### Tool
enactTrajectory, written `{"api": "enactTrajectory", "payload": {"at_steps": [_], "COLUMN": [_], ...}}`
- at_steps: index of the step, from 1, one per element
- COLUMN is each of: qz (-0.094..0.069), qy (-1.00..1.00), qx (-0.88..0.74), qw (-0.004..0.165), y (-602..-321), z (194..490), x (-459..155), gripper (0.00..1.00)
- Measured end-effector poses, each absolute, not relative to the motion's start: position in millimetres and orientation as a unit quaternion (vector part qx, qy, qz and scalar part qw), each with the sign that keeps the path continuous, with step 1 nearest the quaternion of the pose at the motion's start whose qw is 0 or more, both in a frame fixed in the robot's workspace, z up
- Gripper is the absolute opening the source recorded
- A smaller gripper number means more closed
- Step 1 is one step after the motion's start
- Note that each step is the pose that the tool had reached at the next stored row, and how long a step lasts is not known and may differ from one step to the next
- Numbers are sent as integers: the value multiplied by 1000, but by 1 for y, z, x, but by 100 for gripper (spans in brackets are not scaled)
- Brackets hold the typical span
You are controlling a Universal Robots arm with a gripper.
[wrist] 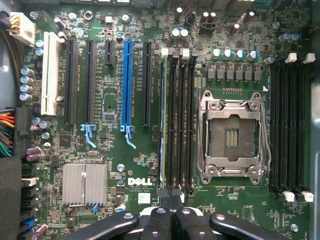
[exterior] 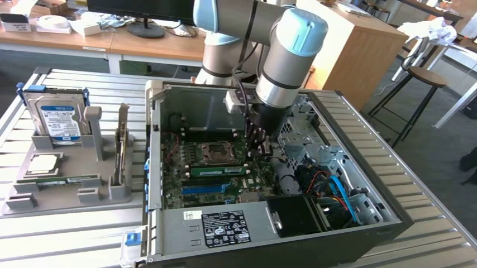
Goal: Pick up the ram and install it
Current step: 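Press down the ram until it locks into place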
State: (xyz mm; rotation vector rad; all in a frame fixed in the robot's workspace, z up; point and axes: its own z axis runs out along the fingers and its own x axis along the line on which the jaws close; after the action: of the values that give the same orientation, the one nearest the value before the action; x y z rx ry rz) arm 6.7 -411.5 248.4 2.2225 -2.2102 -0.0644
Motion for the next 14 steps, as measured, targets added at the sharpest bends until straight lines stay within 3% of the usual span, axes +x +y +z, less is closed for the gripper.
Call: {"api": "enactTrajectory", "payload": {"at_steps": [14], "qz": [-20], "qy": [-705], "qx": [709], "qw": [3], "y": [-411], "z": [242], "x": [7], "gripper": [10]}}
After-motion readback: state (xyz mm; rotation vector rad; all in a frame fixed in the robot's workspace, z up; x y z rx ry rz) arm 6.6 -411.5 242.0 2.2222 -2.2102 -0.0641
